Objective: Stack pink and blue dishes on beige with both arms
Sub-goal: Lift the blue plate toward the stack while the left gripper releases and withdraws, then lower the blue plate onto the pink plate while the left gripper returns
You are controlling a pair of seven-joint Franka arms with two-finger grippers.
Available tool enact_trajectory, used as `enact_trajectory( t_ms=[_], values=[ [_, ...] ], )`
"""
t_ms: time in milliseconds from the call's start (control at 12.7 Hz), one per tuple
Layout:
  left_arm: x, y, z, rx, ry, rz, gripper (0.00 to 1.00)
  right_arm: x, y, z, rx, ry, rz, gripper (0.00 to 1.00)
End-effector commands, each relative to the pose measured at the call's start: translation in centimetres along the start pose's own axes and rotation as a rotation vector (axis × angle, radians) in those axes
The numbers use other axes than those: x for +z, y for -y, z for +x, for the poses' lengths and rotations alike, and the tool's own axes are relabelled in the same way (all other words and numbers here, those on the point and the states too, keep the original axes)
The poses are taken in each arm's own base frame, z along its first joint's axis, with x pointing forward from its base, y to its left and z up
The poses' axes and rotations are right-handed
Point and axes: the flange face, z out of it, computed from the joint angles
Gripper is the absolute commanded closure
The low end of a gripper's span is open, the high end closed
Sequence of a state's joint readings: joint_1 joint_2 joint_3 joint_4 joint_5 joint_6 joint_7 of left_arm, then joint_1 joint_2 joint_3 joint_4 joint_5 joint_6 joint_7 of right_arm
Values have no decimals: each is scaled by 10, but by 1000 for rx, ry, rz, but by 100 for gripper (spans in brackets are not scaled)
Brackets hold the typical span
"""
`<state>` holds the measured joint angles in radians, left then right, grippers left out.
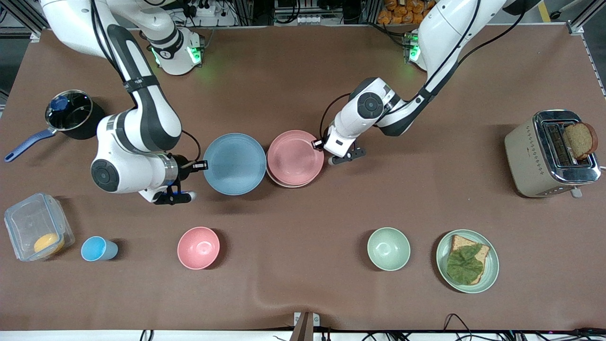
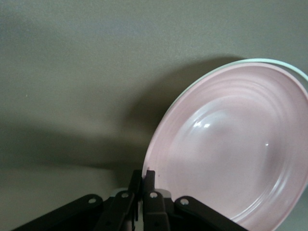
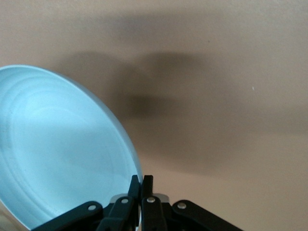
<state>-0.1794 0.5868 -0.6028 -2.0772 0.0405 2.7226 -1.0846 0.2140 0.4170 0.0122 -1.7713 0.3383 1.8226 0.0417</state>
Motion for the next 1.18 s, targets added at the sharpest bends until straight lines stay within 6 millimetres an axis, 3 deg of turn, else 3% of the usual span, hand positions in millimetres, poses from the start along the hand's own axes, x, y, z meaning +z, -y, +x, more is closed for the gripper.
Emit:
enact_trajectory(
  t_ms=[0, 79, 315, 394, 630, 709, 945, 1102],
  values=[
    [6, -4, 1, 2, -18, -13, 82, -6, -8, -15, 25, 4, 18, 100],
    [5, -4, 2, -3, -20, -14, 1, -5, -8, -15, 27, 6, 18, 100],
    [-5, -12, 7, -1, -36, -28, 0, 1, -6, -14, 45, 12, 16, 100],
    [-20, -13, 14, 0, -62, -37, 0, 2, 0, -15, 53, 13, 12, 100],
    [-109, 2, 54, -39, -168, 59, 0, 13, 29, -19, 88, 16, -9, 100],
    [-142, 16, 73, -43, -232, 108, 0, 17, 40, -20, 100, 7, -16, 100],
    [-218, 62, 120, -41, -396, 248, 0, 40, 92, -25, 165, -38, -40, 100],
    [-271, 82, 140, -94, -450, 299, 0, 51, 116, -30, 200, -58, -45, 100]
  ],
)
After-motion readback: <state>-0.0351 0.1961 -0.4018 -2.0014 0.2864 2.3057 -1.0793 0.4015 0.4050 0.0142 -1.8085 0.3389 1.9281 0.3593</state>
